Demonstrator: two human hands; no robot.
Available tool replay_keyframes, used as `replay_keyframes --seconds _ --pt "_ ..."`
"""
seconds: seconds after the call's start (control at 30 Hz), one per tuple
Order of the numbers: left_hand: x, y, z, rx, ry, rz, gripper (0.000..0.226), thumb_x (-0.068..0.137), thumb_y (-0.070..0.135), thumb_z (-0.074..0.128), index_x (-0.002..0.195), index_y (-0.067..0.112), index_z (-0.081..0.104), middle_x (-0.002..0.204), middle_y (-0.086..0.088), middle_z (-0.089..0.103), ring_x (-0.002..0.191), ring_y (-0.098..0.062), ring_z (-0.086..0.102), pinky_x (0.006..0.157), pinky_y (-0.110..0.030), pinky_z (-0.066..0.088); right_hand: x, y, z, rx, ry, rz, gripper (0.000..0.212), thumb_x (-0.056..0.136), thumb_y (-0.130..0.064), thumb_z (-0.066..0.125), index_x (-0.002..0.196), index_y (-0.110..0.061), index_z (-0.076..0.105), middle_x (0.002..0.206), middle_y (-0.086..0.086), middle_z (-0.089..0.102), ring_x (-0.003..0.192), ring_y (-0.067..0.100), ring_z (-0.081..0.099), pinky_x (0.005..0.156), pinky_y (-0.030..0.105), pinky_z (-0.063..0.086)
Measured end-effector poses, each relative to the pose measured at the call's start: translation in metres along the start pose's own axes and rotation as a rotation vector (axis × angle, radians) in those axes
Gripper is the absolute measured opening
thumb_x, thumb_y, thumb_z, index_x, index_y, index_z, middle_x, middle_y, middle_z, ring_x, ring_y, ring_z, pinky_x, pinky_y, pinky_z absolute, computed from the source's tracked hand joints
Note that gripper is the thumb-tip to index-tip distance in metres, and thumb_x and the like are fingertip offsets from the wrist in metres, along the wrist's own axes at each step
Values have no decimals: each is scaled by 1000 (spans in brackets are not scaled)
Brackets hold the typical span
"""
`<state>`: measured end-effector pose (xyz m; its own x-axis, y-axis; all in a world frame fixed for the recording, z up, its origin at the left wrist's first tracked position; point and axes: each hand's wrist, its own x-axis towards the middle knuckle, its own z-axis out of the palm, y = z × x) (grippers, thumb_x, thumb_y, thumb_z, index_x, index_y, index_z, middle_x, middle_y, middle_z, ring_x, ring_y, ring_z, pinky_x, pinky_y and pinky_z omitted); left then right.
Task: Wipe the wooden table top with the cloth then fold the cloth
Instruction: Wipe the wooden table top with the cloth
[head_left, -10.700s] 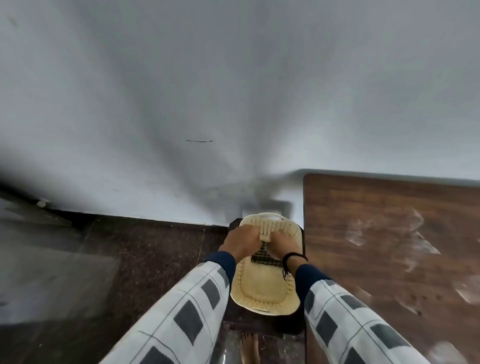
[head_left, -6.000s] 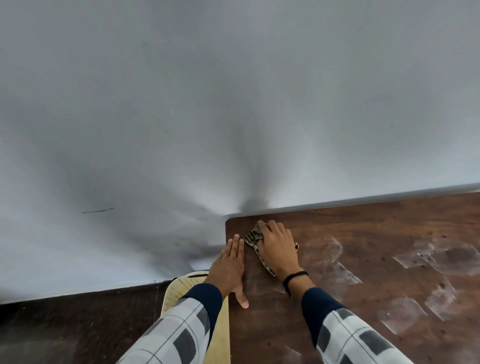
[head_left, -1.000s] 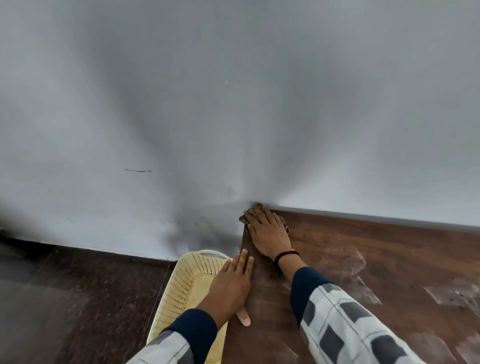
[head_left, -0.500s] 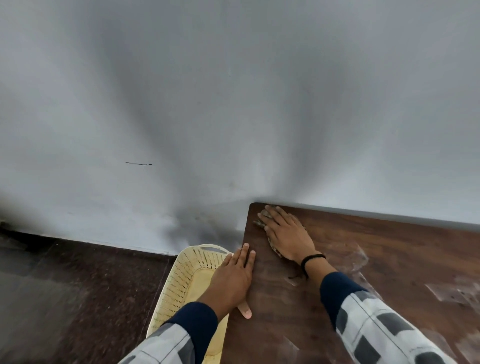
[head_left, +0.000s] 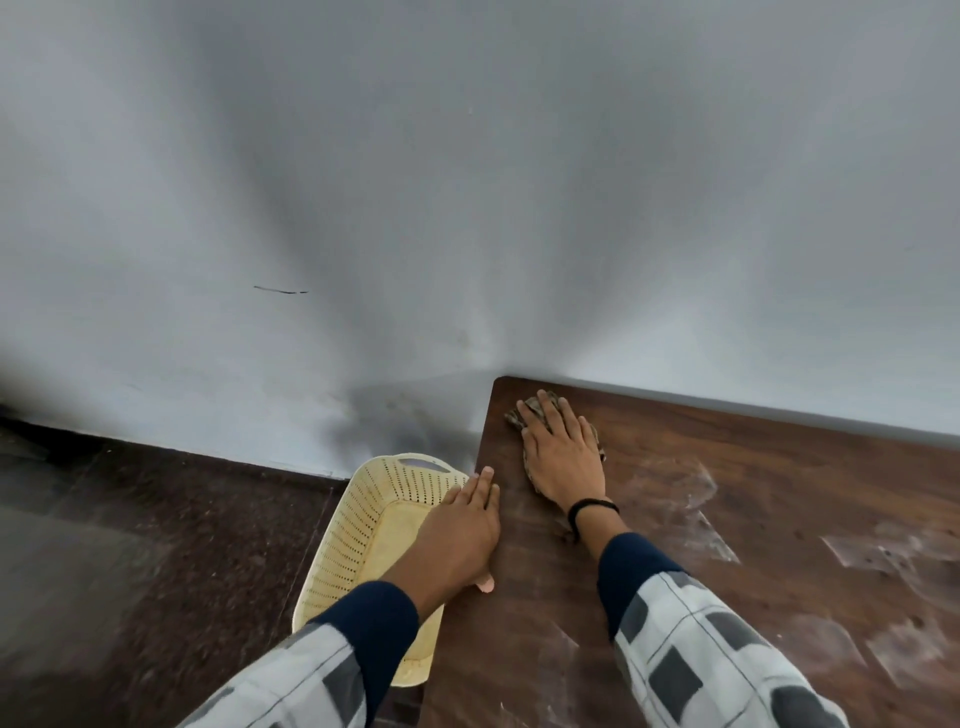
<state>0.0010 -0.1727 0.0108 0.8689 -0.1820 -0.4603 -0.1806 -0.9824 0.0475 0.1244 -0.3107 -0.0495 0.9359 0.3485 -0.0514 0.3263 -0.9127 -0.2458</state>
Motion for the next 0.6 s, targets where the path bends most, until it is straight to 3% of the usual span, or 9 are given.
replay_keyframes --seconds 0.1,0.2,0.3,0.5,0.6 --pt "-27 21 13 -114 33 25 109 89 47 66 155 10 -12 160 -11 -26 151 -24 -12 121 -38 3 -1 7 -3 2 -30 -11 52 110 -41 22 161 -36 18 171 -6 7 158 21 0 126 43 1" --pt "-56 45 26 -117 -96 82 124 80 57 71 153 12 -19 155 -14 -33 148 -27 -20 121 -40 -3 0 2 -5 7 -51 -6 52 110 -40 22 162 -37 17 171 -6 4 158 22 -1 126 45 0" --pt "-67 60 35 -67 -155 55 127 80 51 74 152 9 -22 154 -18 -35 148 -31 -21 122 -41 -5 -11 -4 -5 0 -55 -40 52 110 -41 22 162 -39 15 171 -7 2 158 22 -3 126 44 -2" --pt "-68 62 42 -20 -133 51 128 80 53 72 151 7 -24 152 -20 -38 147 -33 -24 122 -42 -5 -31 14 -1 -76 -186 -400 52 108 -49 15 160 -46 8 170 -13 -1 157 15 -7 123 41 -5" --pt "-65 64 42 5 -157 34 130 79 54 72 149 6 -26 150 -21 -38 146 -35 -23 121 -44 -5 -3 12 -12 -56 -192 -300 51 110 -45 18 161 -45 10 171 -13 -1 157 16 -6 125 43 -3"
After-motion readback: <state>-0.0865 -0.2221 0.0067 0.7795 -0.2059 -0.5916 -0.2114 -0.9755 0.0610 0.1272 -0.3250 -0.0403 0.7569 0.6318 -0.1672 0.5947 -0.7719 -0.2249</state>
